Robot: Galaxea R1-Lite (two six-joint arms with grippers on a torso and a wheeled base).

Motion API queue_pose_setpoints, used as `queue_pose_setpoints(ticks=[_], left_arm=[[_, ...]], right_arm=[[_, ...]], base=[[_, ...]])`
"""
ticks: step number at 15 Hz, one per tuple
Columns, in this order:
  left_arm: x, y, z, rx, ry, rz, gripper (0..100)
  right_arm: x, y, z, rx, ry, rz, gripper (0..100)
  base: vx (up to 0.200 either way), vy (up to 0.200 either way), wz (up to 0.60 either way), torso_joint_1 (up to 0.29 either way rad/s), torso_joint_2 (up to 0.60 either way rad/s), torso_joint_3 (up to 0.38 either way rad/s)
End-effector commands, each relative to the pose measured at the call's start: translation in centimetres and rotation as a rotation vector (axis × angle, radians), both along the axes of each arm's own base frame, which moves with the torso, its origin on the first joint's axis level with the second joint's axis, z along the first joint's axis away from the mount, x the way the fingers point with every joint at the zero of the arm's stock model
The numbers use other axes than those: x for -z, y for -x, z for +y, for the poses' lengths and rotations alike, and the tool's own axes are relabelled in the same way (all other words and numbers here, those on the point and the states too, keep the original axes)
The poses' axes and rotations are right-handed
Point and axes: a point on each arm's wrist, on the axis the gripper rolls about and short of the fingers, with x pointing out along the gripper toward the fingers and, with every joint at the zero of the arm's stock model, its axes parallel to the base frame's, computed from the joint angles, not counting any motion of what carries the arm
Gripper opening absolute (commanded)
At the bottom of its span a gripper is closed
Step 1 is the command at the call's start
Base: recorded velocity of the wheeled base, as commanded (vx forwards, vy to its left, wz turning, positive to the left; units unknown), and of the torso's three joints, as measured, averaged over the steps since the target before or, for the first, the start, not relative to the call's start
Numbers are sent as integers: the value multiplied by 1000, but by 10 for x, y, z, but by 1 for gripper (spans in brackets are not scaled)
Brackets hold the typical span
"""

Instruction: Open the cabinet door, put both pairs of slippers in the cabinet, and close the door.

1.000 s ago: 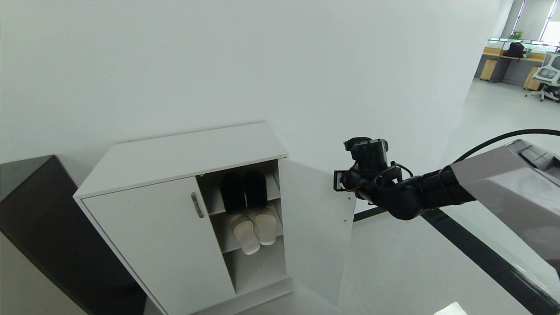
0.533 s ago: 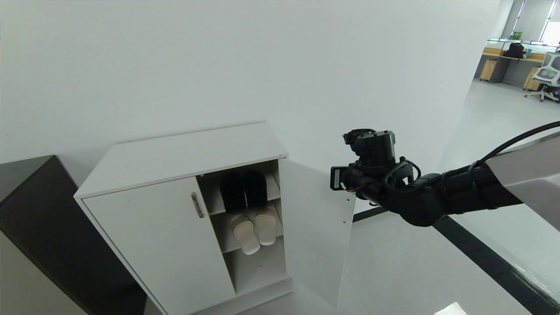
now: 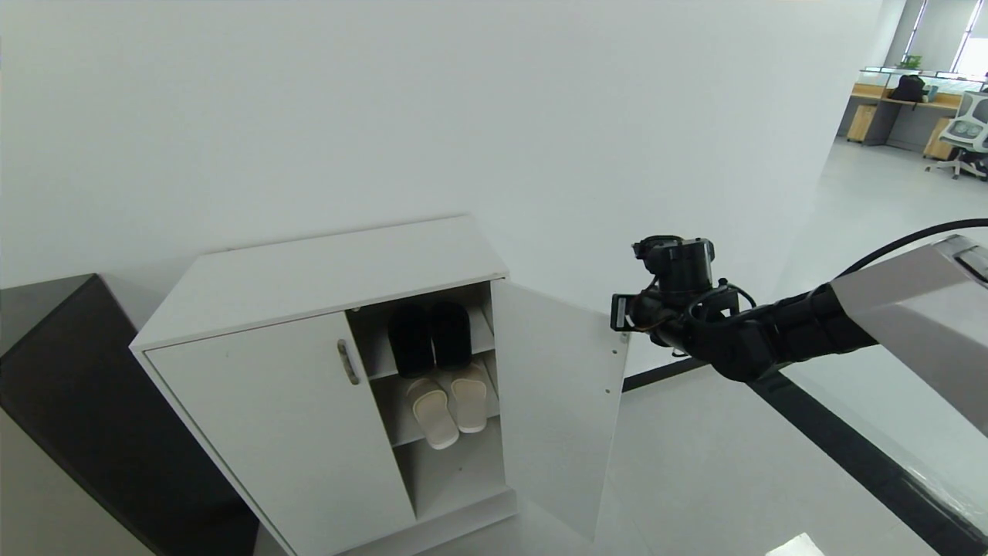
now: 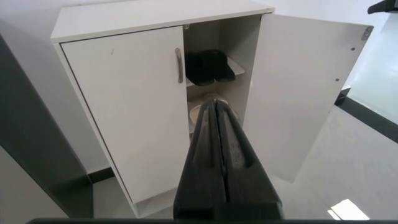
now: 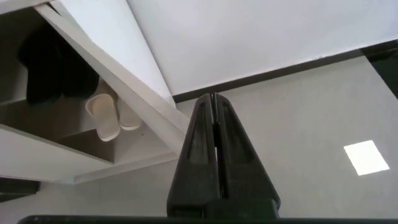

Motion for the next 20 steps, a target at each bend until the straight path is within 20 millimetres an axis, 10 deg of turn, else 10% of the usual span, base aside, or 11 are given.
queue_pose_setpoints(ticks=[1, 11, 20], left_arm=[[0, 0, 0, 0, 0, 1, 0], [0, 0, 0, 0, 0, 1, 0], [0, 0, 0, 0, 0, 1, 0]], right_arm=[[13, -4, 2, 1, 13, 27, 0], [-9, 64, 51, -172, 15, 35, 0], [-8, 89, 49, -233, -13, -2, 0]], base=[[0, 0, 0, 0, 0, 0], [0, 0, 0, 0, 0, 0], [0, 0, 0, 0, 0, 0]])
